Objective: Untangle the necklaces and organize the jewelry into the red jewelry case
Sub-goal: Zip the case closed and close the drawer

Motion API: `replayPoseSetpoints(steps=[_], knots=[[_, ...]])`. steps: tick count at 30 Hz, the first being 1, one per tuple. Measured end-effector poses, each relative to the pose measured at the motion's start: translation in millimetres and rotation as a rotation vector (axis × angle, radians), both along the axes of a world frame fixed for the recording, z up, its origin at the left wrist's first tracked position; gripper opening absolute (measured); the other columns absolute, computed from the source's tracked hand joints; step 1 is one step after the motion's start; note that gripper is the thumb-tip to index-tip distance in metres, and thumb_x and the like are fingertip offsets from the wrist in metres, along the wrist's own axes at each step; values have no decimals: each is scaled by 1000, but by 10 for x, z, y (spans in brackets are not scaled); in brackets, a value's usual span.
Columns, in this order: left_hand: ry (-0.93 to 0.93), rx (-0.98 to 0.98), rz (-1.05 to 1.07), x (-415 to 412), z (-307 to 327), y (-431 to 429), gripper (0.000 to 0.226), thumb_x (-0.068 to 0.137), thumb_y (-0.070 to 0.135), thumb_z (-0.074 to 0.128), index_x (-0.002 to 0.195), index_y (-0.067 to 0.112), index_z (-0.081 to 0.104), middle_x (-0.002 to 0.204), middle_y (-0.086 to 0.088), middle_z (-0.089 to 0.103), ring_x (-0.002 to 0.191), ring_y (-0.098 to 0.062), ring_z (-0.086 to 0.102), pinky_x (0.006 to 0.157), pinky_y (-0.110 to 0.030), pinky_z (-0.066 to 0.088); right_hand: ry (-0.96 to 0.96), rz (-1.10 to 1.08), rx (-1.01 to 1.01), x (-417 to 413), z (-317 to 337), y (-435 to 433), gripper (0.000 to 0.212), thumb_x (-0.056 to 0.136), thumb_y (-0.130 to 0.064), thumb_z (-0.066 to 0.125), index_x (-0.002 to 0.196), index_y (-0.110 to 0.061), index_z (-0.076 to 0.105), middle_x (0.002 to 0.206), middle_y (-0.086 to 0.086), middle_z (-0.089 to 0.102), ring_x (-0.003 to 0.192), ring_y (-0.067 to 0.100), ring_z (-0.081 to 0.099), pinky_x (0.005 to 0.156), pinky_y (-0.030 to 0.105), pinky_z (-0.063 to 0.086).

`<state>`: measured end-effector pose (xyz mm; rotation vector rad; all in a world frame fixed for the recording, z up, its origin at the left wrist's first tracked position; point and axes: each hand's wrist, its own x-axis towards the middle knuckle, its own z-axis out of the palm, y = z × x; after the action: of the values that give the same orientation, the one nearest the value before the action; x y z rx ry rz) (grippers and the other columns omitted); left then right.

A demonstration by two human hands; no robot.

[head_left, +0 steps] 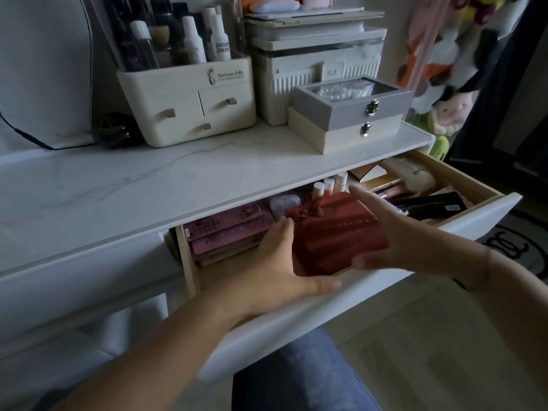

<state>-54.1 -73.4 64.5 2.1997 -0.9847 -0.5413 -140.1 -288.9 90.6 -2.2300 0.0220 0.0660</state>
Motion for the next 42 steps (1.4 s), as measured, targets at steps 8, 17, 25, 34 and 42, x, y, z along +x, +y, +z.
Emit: replayPoseSetpoints(steps=[8, 17, 25, 34, 42], knots=[[-246, 167, -6, 47, -45, 276, 118, 72, 66, 64, 151, 24, -13, 157, 11, -26, 143, -5, -21, 119, -32, -3, -199, 24, -416, 37, -240, 77, 123, 54, -57, 80, 149, -36, 4, 155, -17, 1, 144, 11, 0, 118, 47, 13], [-624, 311, 319, 540, -23, 551, 110, 75, 71, 54, 152, 24, -9, 160, 3, -16, 146, -16, -17, 115, -48, -9, -490, -206, -521, 669, -460, 151, 102, 67, -43, 80, 148, -15, 24, 157, 7, 18, 146, 21, 10, 118, 43, 1], [-943, 145, 388, 874, -306, 894, 74, 74, 18, 77, 141, 14, 45, 147, -5, 44, 135, -25, 42, 108, -46, 23, -569, -324, -629, 1264, -616, 209, 71, 75, -49, 70, 133, -15, 48, 139, 5, 45, 134, 26, 35, 117, 46, 10], [-1049, 50, 451, 898, -442, 842, 64, 75, 0, 66, 136, 12, 51, 140, -4, 53, 127, -25, 51, 102, -41, 26, -612, -436, -715, 1367, -684, 303, 62, 77, -51, 68, 124, -15, 52, 128, 6, 50, 124, 27, 43, 115, 50, 14], [-1049, 33, 423, 945, -558, 854, 62, 76, 10, 53, 137, 18, 46, 140, 1, 53, 127, -17, 47, 102, -40, 31, -527, -418, -738, 1326, -672, 323, 66, 82, -61, 40, 127, -15, 53, 132, 4, 52, 125, 27, 47, 114, 51, 20]])
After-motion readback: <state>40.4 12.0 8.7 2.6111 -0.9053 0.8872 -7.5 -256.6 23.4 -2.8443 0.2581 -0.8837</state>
